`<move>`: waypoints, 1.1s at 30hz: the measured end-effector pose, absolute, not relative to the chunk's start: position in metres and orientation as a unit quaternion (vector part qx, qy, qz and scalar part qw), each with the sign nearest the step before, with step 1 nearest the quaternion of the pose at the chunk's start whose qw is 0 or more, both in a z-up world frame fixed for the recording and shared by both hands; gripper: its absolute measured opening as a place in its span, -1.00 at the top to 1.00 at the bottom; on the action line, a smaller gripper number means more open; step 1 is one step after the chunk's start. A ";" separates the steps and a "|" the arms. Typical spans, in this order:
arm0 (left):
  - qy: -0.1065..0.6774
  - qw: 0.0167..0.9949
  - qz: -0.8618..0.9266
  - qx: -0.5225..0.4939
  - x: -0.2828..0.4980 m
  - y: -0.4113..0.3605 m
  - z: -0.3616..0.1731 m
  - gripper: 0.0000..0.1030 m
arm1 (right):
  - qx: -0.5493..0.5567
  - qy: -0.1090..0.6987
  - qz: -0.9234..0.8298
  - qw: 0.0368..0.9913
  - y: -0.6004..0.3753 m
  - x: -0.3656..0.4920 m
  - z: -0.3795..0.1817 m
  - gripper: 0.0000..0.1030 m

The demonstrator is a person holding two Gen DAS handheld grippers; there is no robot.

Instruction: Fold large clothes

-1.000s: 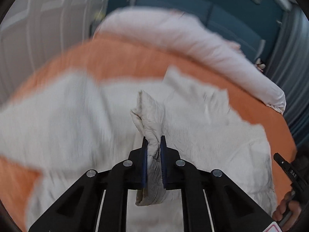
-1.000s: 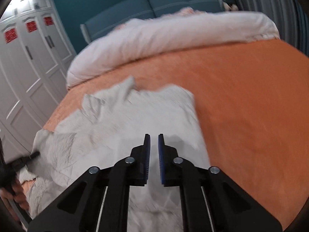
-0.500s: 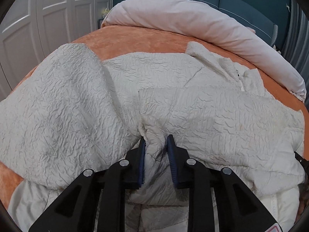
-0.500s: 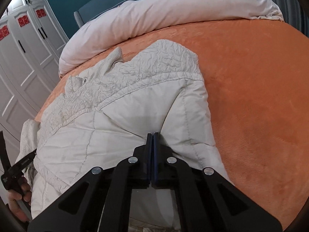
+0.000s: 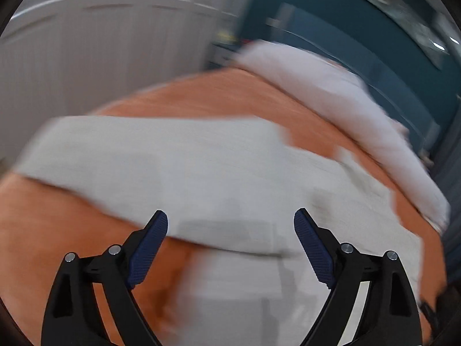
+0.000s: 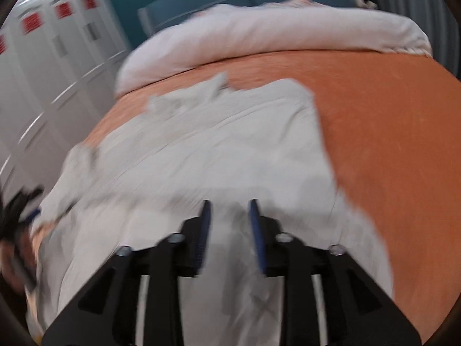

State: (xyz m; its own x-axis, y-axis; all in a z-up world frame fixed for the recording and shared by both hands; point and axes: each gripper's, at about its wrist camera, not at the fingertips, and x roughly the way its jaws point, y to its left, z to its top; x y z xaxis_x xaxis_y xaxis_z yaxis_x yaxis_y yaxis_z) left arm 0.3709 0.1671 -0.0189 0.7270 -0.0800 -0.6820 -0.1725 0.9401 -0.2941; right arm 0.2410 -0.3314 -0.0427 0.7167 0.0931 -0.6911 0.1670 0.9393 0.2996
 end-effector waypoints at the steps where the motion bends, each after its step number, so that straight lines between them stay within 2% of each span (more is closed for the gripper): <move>1: 0.376 0.907 0.066 -0.180 0.369 0.208 -0.024 -0.69 | 0.167 0.378 -0.012 0.911 -0.321 0.230 -0.042 0.30; 5: 0.383 0.868 0.182 -0.258 0.365 0.325 -0.050 -0.68 | 0.149 0.396 0.013 0.906 -0.274 0.179 -0.053 0.26; 6: 0.385 0.856 0.198 -0.284 0.365 0.349 -0.058 -0.68 | 0.143 0.398 0.013 0.906 -0.266 0.173 -0.056 0.15; 7: 0.386 0.844 0.204 -0.311 0.367 0.366 -0.066 -0.66 | 0.137 0.399 0.012 0.907 -0.260 0.170 -0.057 0.06; 10: 0.379 0.834 0.206 -0.345 0.375 0.386 -0.075 -0.62 | 0.112 0.404 -0.003 0.908 -0.249 0.170 -0.065 -0.01; 11: 0.380 0.841 0.197 -0.331 0.383 0.381 -0.071 -0.35 | 0.109 0.407 -0.006 0.907 -0.248 0.174 -0.068 -0.03; 12: 0.384 0.846 0.179 -0.324 0.389 0.374 -0.070 0.19 | 0.107 0.410 -0.009 0.906 -0.247 0.177 -0.070 -0.06; 13: 0.392 0.851 0.164 -0.308 0.398 0.363 -0.064 0.39 | 0.103 0.415 -0.014 0.904 -0.246 0.182 -0.072 -0.08; 14: 0.389 0.863 0.153 -0.285 0.405 0.349 -0.052 0.76 | 0.097 0.416 -0.017 0.904 -0.243 0.176 -0.075 -0.09; 15: 0.380 0.875 0.140 -0.265 0.407 0.340 -0.039 0.90 | 0.090 0.418 -0.021 0.904 -0.241 0.177 -0.076 -0.10; 19: 0.320 0.931 0.042 -0.170 0.406 0.257 0.041 0.97 | 0.072 0.423 -0.032 0.903 -0.236 0.178 -0.076 -0.14; 21: 0.286 0.949 -0.032 -0.126 0.395 0.191 0.087 0.98 | 0.072 0.424 -0.034 0.902 -0.236 0.177 -0.076 -0.14; 24: 0.257 0.953 -0.137 -0.082 0.373 0.091 0.125 0.98 | 0.074 0.423 -0.033 0.902 -0.236 0.176 -0.075 -0.15; 29: 0.278 0.920 -0.275 -0.038 0.340 -0.058 0.124 0.98 | 0.085 0.422 -0.024 0.902 -0.239 0.174 -0.075 -0.18; 33: 0.332 0.886 -0.324 0.002 0.315 -0.150 0.080 0.79 | 0.098 0.418 -0.013 0.903 -0.242 0.173 -0.075 -0.22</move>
